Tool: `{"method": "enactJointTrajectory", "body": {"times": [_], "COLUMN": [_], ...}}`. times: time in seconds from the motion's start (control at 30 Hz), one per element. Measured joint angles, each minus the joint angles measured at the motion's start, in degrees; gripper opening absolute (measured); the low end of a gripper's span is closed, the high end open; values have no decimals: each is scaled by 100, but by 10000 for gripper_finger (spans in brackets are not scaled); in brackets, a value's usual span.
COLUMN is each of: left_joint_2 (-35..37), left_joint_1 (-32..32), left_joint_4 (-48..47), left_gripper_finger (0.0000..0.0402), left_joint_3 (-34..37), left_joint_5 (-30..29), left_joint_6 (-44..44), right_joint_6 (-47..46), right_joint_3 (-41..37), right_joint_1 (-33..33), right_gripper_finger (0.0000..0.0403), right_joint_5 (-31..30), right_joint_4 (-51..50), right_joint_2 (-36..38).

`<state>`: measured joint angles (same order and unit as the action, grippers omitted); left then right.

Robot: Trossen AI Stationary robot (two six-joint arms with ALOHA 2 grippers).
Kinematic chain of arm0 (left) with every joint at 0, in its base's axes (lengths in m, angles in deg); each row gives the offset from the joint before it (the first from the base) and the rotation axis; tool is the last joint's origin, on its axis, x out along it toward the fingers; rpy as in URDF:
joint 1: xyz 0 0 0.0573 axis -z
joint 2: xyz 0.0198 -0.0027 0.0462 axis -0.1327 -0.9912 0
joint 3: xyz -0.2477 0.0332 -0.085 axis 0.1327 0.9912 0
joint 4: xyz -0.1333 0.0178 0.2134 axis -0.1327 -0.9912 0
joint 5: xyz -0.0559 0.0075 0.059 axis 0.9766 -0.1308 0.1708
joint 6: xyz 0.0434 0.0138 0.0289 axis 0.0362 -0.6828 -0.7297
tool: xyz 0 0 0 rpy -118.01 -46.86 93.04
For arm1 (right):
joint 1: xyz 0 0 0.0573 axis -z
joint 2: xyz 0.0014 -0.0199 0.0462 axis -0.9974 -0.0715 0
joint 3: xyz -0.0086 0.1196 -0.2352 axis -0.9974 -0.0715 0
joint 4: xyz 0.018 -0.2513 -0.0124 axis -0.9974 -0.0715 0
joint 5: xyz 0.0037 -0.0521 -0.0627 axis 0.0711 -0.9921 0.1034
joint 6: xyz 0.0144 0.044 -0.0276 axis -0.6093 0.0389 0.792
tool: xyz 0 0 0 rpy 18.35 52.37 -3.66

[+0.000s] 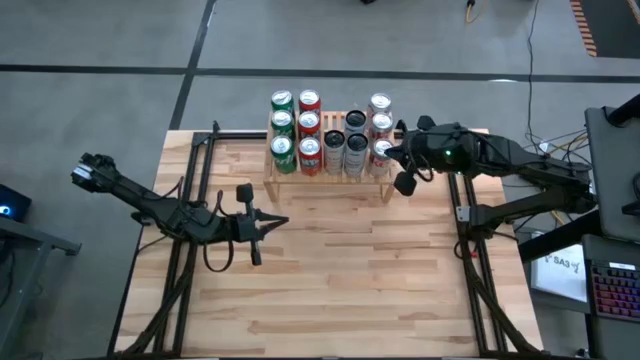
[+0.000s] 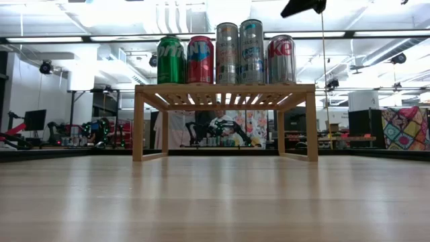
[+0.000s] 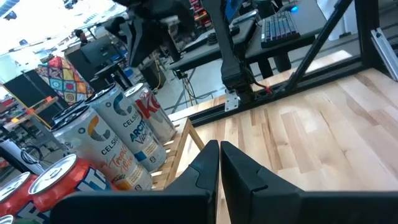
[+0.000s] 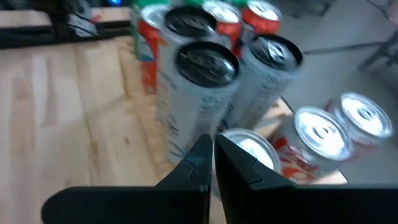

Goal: Place canned beverage on shelf
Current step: Return to Home Position

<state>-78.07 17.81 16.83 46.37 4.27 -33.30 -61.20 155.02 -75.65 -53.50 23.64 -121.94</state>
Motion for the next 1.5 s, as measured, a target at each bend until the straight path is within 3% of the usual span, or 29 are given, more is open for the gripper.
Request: {"method": "enactJointTrajectory", "body": {"times": [0.23,0.43,0.63,0.83,1.2,1.5], "left_joint_2": [527,1386,2296,2931,4163,4818], "left_joint_1": [2,-4,-4,-92,-537,-623], "left_joint_4": [-661,-797,-327,141,251,185], "left_gripper_finger": [0,0,0,0,0,0], "left_joint_3": [9,479,1271,2014,2907,3084], "left_joint_5": [902,1294,1305,1303,1303,1305], "left_joint_6": [8,107,299,261,526,417], "right_joint_6": [145,362,392,442,192,176], "right_joint_3": [-247,-984,-2165,-3222,-4487,-5068], "right_joint_1": [-413,-883,-1041,-1037,-1037,-1035], "right_gripper_finger": [9,9,9,9,9,9], "right_joint_5": [738,807,1572,1673,1677,1677], "right_joint_4": [478,1292,2583,3581,4346,4459], "right_joint_2": [311,739,1290,1884,3298,4271]}}
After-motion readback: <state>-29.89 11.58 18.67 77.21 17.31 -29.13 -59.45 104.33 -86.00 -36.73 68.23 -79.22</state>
